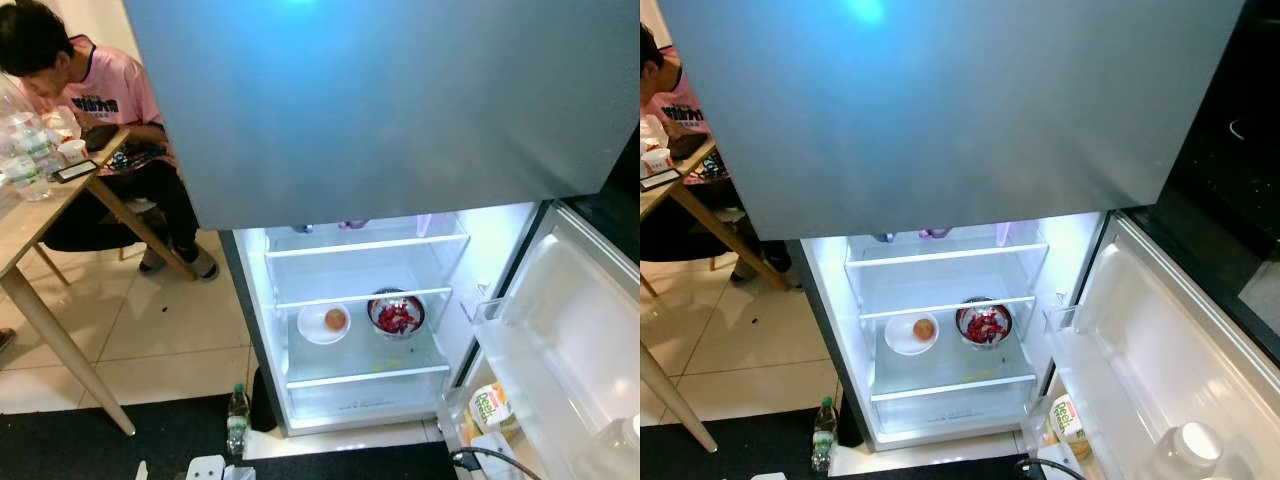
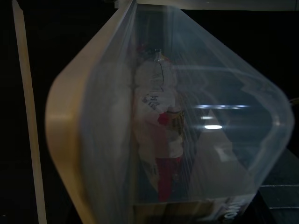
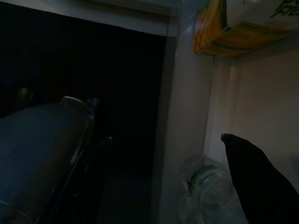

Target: Restocking fridge

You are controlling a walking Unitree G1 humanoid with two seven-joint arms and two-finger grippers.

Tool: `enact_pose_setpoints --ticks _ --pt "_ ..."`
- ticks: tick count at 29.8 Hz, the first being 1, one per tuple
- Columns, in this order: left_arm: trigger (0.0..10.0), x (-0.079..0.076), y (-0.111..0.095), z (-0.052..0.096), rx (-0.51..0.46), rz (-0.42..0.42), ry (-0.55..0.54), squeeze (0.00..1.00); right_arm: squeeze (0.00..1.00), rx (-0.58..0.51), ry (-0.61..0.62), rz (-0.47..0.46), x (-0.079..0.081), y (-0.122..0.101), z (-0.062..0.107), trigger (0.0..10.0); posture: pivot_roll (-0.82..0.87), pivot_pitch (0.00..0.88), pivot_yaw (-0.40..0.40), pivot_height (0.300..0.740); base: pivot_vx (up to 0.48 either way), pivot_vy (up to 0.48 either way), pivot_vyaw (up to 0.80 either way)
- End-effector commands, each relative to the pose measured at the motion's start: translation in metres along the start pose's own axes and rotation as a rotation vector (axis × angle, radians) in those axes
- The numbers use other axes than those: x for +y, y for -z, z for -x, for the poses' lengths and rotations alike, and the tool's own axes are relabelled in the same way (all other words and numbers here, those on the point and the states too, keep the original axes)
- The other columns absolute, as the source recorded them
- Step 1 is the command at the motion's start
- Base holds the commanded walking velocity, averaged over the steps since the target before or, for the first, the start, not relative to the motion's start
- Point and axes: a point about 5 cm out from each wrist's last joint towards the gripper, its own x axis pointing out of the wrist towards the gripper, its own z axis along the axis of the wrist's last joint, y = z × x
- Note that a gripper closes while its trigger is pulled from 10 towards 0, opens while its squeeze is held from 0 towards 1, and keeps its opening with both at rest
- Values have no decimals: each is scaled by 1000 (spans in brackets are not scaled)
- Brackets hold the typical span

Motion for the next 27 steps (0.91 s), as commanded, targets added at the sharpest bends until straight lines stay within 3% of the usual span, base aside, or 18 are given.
enact_pose_setpoints --ticks 1,23,27 --pt "10000 3 -2 1 -12 -14 -2 0 0 -15 -8 -3 2 -5 0 10000 -8 0 34 740 0 0 0" --pt "10000 3 -2 1 -13 -37 9 0 0 -20 -34 2 6 -6 -1 10000 -7 0 37 740 312 0 0" --pt "10000 3 -4 1 -26 -37 3 0 0 -20 -39 7 7 -6 -1 10000 -7 0 37 740 67 0 0"
